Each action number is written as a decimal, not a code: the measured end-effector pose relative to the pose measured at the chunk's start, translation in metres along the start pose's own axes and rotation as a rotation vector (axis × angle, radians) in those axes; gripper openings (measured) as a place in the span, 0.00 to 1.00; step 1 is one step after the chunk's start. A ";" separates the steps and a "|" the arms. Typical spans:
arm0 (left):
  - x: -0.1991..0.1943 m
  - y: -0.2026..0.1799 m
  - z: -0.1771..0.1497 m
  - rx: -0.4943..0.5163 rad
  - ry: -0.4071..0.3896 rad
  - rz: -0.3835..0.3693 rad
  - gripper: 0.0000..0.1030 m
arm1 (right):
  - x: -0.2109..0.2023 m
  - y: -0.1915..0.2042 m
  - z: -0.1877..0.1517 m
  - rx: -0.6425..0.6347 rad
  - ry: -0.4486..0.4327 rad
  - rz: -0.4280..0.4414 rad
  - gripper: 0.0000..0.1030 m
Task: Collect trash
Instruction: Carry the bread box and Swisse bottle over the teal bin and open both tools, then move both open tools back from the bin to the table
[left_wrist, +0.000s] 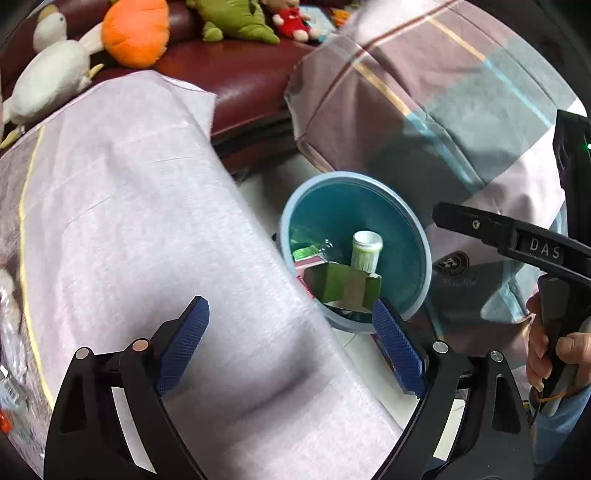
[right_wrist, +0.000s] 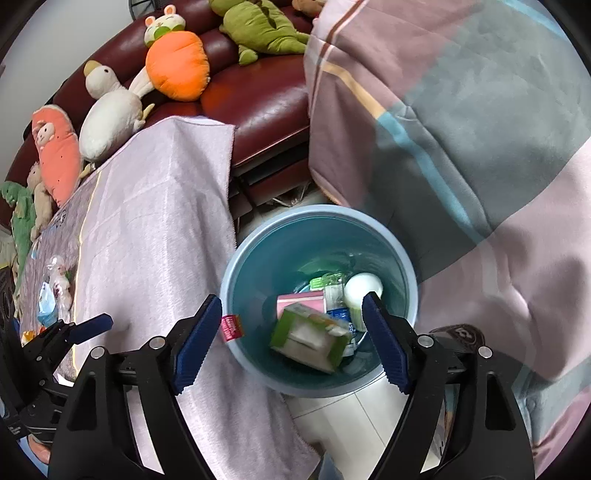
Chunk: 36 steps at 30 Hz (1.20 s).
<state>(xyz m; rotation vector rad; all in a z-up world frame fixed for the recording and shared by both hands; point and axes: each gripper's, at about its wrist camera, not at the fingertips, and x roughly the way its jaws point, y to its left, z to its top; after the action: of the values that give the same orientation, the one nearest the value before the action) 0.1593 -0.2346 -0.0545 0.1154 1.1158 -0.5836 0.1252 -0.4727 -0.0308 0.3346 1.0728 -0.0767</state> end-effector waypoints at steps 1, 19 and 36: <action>-0.005 0.005 -0.003 -0.010 -0.007 0.001 0.88 | -0.002 0.005 -0.001 -0.007 0.001 -0.002 0.73; -0.093 0.111 -0.077 -0.167 -0.114 0.083 0.89 | -0.029 0.127 -0.039 -0.194 0.006 0.036 0.74; -0.129 0.249 -0.133 -0.227 -0.114 0.283 0.89 | -0.001 0.232 -0.066 -0.319 0.092 0.061 0.74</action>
<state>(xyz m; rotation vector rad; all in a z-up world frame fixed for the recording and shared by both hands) 0.1350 0.0748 -0.0510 0.0412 1.0249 -0.2061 0.1206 -0.2326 -0.0053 0.0833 1.1451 0.1648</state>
